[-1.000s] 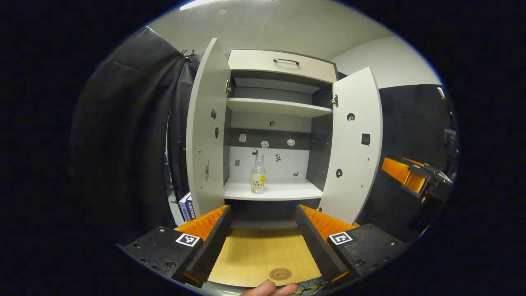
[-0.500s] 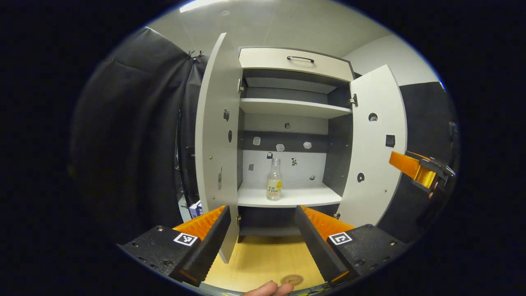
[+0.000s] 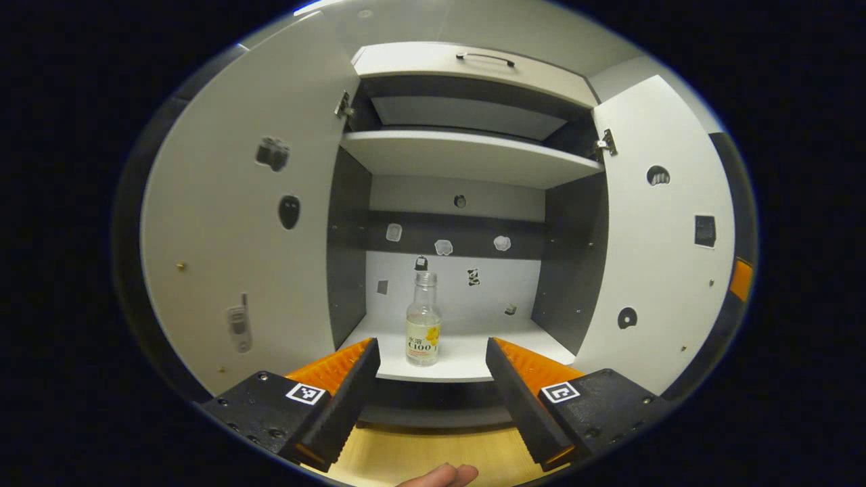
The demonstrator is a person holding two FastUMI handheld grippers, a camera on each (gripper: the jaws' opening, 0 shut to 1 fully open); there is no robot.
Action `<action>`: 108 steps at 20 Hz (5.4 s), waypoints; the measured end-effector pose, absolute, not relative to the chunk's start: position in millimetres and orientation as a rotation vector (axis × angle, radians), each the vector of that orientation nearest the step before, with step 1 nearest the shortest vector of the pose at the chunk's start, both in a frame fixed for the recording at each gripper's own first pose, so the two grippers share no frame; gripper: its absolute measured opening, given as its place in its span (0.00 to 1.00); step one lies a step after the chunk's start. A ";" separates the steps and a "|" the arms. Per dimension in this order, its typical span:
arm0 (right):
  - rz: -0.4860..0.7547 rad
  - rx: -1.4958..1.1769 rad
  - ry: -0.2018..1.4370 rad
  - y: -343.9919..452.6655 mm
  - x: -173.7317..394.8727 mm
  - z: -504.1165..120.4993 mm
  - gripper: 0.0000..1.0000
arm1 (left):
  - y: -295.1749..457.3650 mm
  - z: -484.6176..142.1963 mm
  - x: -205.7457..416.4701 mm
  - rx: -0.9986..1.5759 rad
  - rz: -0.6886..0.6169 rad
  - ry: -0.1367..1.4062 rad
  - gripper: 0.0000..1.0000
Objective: Grasp the bottle in the cabinet with the left hand and place it on the coaster, then close the right door with the right hand and the left door with the left hand.
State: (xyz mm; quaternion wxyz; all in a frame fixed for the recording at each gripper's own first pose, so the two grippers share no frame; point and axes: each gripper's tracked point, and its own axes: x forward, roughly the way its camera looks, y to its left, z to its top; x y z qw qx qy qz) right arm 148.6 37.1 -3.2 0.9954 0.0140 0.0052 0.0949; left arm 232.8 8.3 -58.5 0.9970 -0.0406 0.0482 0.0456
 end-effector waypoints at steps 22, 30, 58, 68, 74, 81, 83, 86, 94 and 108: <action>-0.102 -0.022 0.065 45.0 52.1 -17.9 0.96 | 20.9 -131.2 368.4 -0.076 0.014 0.183 0.78; -0.055 0.017 0.048 5.2 -43.1 -3.5 0.94 | -10.4 -90.1 212.2 -0.035 -0.007 0.065 0.80; 0.004 0.086 0.226 -39.4 -83.3 -110.4 0.96 | -109.6 -447.3 51.1 -0.016 -0.164 0.253 0.80; -0.021 0.102 0.238 -42.4 -81.0 -120.3 0.96 | -110.8 -467.8 40.9 -0.047 -0.259 0.342 0.86; -0.050 0.121 0.230 -52.1 -91.9 -117.7 0.96 | -111.8 -436.5 39.5 0.015 -0.289 0.321 0.90; -0.104 0.147 0.167 -79.6 -94.4 -96.5 0.94 | -108.4 -339.7 33.6 0.022 -0.340 0.251 0.96; -0.114 0.147 0.144 -88.8 -91.0 -92.4 0.94 | -110.9 -304.5 30.5 0.019 -0.361 0.236 0.95; -0.120 0.154 0.140 -99.1 -78.8 -88.8 0.96 | -117.5 -244.3 25.4 -0.012 -0.417 0.186 0.95; -0.159 0.106 0.091 -154.5 -15.2 -73.2 0.96 | -82.7 -123.5 39.1 0.008 -0.403 0.088 0.95; -0.215 0.102 0.122 -187.5 160.3 -64.5 0.96 | 48.6 -41.1 57.9 -0.043 -0.269 0.017 0.96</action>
